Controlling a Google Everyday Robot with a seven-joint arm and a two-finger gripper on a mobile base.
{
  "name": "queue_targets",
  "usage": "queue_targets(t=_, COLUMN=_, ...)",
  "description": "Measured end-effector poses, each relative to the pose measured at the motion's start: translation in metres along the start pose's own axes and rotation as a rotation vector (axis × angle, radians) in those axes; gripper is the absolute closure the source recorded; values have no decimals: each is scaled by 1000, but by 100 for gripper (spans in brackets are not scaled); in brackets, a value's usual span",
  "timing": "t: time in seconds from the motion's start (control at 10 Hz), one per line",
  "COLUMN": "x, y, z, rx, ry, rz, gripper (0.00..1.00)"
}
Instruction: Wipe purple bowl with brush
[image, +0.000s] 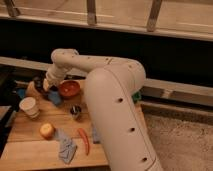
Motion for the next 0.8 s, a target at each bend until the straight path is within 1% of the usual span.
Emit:
queue_targets(t=0.1, x=10, y=-2, z=-2, rx=1, ry=6, rz=16, gripper=100)
queue_targets(t=0.3, x=29, y=-16, z=-11, rx=15, ry=11, rz=59, gripper=100)
queue_targets(t=0.4, x=39, y=-27, z=-18, rx=28, ry=10, rz=91, gripper=100)
queue_targets(t=0.6, x=36, y=-42, z=-24, rx=45, ry=-2, rz=118, gripper=100)
queue_targets(t=0.8, x=21, y=-55, z=-27, rx=56, ry=-18, rz=119, gripper=100)
